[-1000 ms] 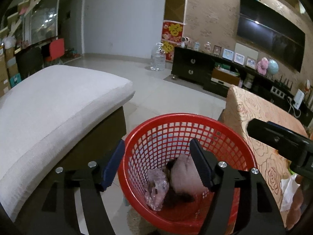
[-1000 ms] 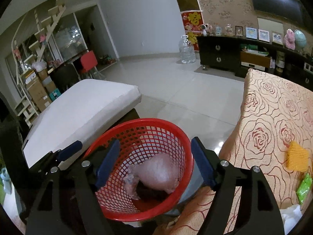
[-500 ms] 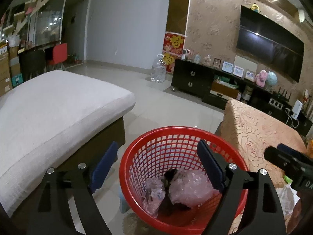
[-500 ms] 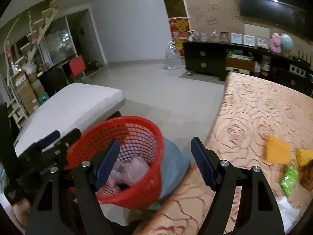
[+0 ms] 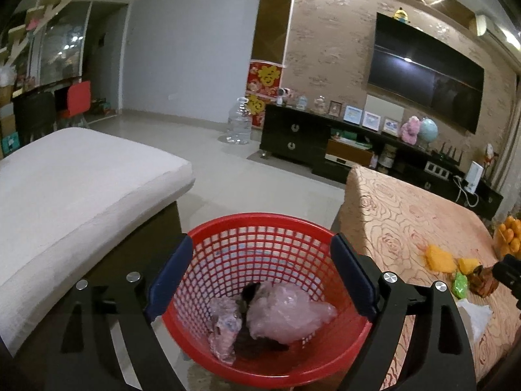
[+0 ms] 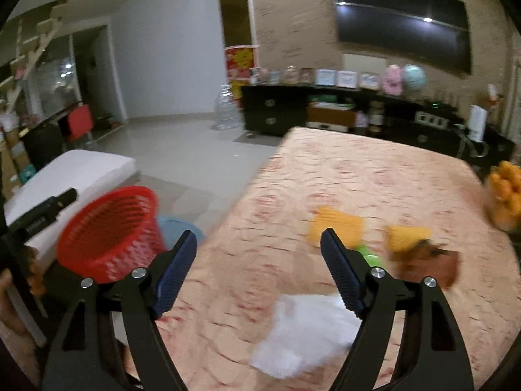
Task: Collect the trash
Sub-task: 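Move both open tools back over the table toward the tissue and sponge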
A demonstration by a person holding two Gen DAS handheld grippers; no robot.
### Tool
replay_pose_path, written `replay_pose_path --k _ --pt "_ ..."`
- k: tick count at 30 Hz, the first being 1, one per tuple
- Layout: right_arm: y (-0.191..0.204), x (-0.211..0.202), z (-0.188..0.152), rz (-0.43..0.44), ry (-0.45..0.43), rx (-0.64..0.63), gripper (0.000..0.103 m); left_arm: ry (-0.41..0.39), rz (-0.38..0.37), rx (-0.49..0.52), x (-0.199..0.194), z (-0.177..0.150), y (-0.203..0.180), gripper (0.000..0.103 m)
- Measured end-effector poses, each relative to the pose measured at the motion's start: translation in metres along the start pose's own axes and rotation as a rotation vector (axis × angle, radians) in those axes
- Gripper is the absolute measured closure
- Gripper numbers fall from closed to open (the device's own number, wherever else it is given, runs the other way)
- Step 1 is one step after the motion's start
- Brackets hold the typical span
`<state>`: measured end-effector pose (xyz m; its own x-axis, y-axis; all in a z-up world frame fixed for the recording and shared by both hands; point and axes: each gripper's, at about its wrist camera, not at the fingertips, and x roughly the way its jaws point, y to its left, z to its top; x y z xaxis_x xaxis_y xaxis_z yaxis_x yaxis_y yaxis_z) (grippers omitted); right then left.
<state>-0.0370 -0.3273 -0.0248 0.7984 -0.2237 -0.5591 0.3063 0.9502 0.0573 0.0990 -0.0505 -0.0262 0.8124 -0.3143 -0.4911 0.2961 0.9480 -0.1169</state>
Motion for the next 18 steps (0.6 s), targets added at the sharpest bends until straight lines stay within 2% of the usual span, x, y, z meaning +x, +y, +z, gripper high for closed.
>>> replay_pose_path --k 10,13,18 --pt "-0.072 -0.013 -0.034 -0.138 0.012 0.089 0.025 0.009 -0.048 0.077 -0.001 -0.015 -0.034 0.020" --pt "-0.090 -0.015 -0.044 -0.157 0.019 0.131 0.025 0.012 -0.071 0.109 -0.003 -0.019 -0.047 0.020" --pt "-0.111 -0.017 -0.053 -0.170 0.025 0.194 0.025 0.041 -0.169 0.168 -0.003 -0.030 -0.079 0.020"
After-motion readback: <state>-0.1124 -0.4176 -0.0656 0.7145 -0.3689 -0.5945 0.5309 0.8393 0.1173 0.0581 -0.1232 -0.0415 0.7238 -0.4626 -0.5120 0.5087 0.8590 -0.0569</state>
